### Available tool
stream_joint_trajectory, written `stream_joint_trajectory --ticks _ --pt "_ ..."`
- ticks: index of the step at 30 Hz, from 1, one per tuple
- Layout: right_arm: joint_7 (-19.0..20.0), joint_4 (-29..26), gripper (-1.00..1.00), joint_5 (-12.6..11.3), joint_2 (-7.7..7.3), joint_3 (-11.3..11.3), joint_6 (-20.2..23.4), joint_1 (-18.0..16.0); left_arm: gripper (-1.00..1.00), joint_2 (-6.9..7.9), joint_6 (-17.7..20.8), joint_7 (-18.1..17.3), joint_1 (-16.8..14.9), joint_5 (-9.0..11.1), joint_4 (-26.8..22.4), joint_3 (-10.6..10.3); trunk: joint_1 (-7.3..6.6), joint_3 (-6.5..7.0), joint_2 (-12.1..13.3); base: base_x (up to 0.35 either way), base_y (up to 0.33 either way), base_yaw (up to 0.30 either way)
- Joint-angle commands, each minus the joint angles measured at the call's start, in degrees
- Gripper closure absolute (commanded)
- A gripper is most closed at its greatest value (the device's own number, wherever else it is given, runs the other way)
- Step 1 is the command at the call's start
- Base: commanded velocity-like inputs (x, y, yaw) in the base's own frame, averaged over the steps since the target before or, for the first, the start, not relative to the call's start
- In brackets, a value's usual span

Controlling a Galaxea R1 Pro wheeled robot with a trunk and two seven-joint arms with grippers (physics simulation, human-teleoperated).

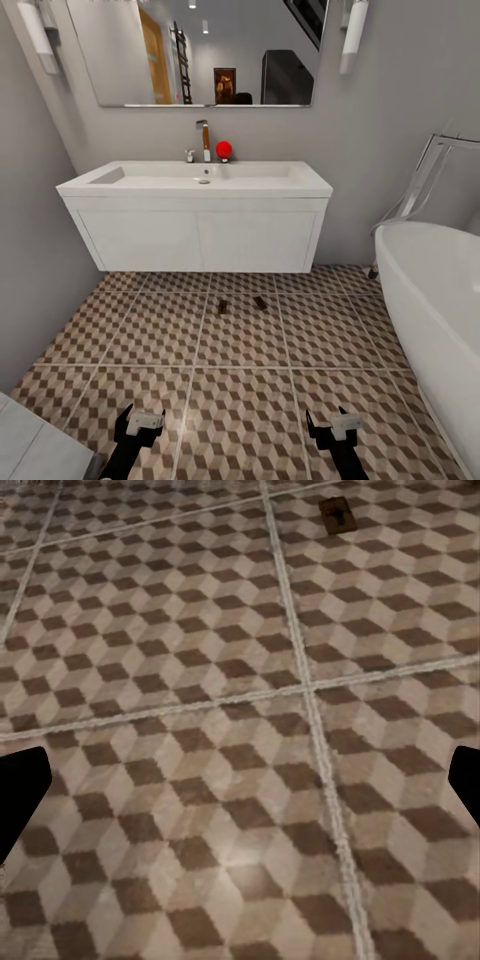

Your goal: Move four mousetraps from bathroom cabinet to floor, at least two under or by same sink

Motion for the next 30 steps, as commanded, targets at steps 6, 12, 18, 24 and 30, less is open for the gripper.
stream_joint_trajectory --ticks 6,12,18,24,30 --pt "-0.4 0.0 -1.00 0.4 -0.01 0.2 -0.1 0.0 -1.00 -0.04 -0.2 0.5 0.0 -0.1 0.2 -0.5 -1.33 1.04 2.4 0.000 0.000 0.000" --pt "-0.4 0.0 -1.00 0.4 -0.01 0.2 -0.1 0.0 -1.00 -0.04 -0.2 0.5 0.0 -0.1 0.2 -0.5 -2.65 2.11 4.8 0.000 0.000 0.000" --pt "-0.4 0.0 -1.00 0.4 -0.01 0.2 -0.1 0.0 -1.00 -0.04 -0.2 0.5 0.0 -0.1 0.2 -0.5 -3.97 3.19 7.2 0.000 0.000 0.000" --pt "-0.4 0.0 -1.00 0.4 -0.01 0.2 -0.1 0.0 -1.00 -0.10 -0.2 0.5 0.0 -0.1 0.2 -0.5 -5.29 4.27 9.6 0.000 0.000 0.000" --pt "-0.4 0.0 -1.00 0.4 -0.01 0.2 -0.1 0.0 -1.00 -0.12 -0.2 0.5 0.0 -0.1 0.2 -0.5 -6.60 5.34 12.0 0.000 0.000 0.000"
